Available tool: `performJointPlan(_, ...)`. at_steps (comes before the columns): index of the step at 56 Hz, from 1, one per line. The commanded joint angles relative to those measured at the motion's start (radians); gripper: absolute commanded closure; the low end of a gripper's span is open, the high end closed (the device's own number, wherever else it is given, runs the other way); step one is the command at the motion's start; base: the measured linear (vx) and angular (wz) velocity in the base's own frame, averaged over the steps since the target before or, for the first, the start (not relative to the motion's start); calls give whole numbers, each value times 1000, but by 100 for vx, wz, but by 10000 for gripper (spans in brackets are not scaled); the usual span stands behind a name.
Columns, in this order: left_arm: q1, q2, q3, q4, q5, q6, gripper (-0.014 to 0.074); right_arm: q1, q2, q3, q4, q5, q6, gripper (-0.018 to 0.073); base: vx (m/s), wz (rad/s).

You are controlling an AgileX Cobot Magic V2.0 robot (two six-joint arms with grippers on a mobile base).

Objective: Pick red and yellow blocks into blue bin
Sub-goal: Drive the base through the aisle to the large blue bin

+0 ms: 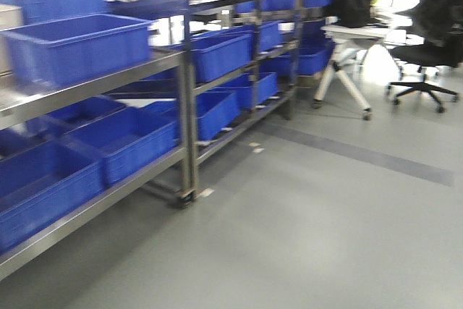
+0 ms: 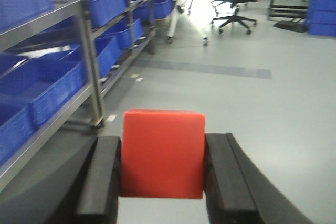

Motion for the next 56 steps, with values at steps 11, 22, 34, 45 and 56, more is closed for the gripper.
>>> performJointPlan(11, 0, 2, -26, -26, -70, -8, 594, 0, 2, -30, -13, -86, -7, 570, 61, -42)
performJointPlan(22, 0, 2, -26, -26, -70, -8, 594, 0, 2, -30, -13, -86, -7, 570, 63, -26)
performJointPlan(34, 0, 2, -26, -26, -70, -8, 594, 0, 2, -30, -13, -86, -7, 570, 64, -15)
performJointPlan(45, 0, 2, -26, -26, -70, -8, 594, 0, 2, -30, -13, -86, -7, 570, 64, -8)
performJointPlan(56, 0, 2, -26, -26, -69, -8, 594, 0, 2, -30, -13, -86, -7, 570, 64, -3)
